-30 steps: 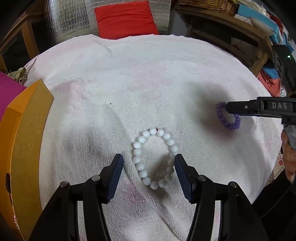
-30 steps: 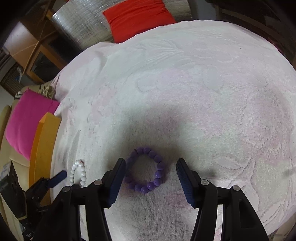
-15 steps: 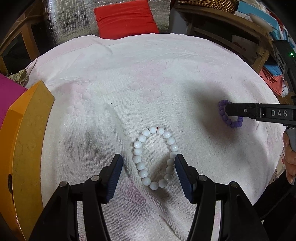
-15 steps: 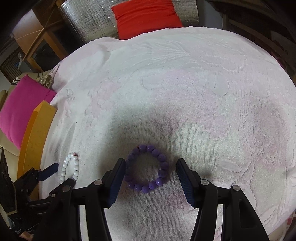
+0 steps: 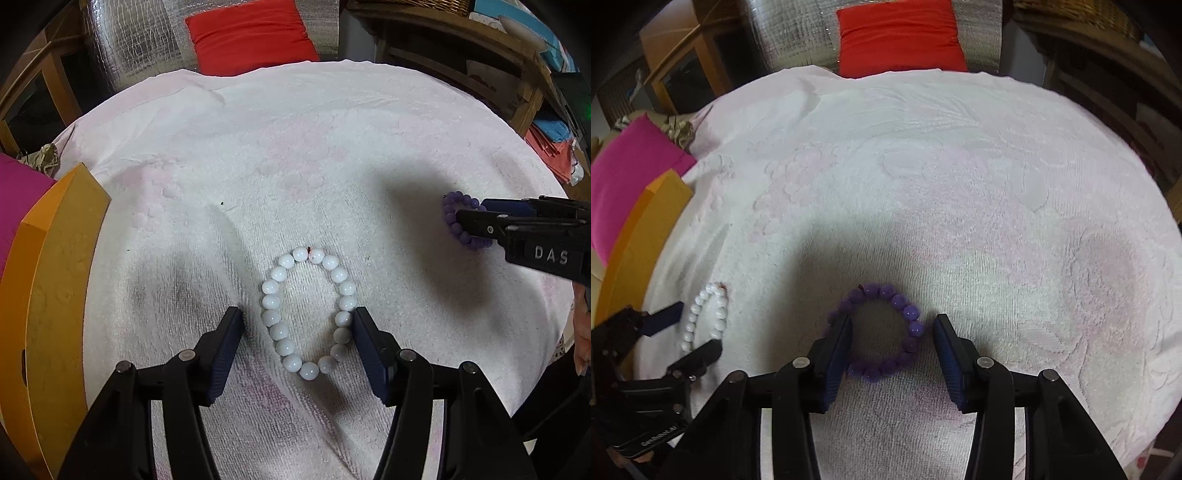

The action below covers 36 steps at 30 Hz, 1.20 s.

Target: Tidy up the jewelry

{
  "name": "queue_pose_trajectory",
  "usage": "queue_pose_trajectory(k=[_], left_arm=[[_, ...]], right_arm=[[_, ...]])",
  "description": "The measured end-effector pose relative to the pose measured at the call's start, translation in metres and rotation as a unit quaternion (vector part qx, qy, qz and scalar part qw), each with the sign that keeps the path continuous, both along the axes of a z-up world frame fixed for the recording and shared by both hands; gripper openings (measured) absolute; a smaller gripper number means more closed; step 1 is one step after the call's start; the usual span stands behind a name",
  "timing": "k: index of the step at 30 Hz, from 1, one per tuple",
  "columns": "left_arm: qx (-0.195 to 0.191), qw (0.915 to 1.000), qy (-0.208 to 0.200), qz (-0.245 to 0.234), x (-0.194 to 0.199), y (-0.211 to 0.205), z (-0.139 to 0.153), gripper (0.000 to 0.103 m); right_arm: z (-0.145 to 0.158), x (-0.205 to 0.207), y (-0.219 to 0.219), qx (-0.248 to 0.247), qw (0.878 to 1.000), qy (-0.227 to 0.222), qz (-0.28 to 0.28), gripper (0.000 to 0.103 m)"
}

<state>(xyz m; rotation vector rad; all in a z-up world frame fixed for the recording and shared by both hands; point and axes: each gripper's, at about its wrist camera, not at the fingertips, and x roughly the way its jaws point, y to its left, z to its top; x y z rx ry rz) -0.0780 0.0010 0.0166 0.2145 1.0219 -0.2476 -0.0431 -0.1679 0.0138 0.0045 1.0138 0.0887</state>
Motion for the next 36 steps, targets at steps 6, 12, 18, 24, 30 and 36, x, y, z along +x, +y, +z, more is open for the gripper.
queue_pose_trajectory(k=[6, 12, 18, 24, 30, 36], left_arm=[[0.001, 1.0000, -0.001, 0.001, 0.001, 0.000, -0.001, 0.063], [0.001, 1.0000, -0.001, 0.001, 0.001, 0.001, -0.001, 0.063], [-0.002, 1.0000, -0.004, 0.000, 0.003, 0.002, -0.002, 0.063], [-0.007, 0.9999, -0.010, -0.005, 0.002, 0.002, -0.001, 0.056], [-0.015, 0.9997, -0.017, 0.010, 0.005, 0.012, 0.003, 0.023], [-0.062, 0.9977, -0.014, 0.024, 0.008, 0.032, 0.013, 0.004]], right_arm=[[-0.001, 0.000, 0.006, -0.039, 0.999, -0.019, 0.000, 0.029], [0.002, 0.002, 0.004, -0.041, 0.999, -0.029, -0.005, 0.015], [0.004, 0.006, -0.001, -0.025, 0.999, -0.027, -0.011, 0.014], [0.004, 0.006, -0.007, -0.006, 1.000, -0.021, -0.012, 0.014], [0.009, 0.003, -0.007, 0.000, 0.999, -0.038, -0.007, 0.013], [0.020, -0.001, -0.006, 0.015, 0.998, -0.062, -0.002, 0.012]])
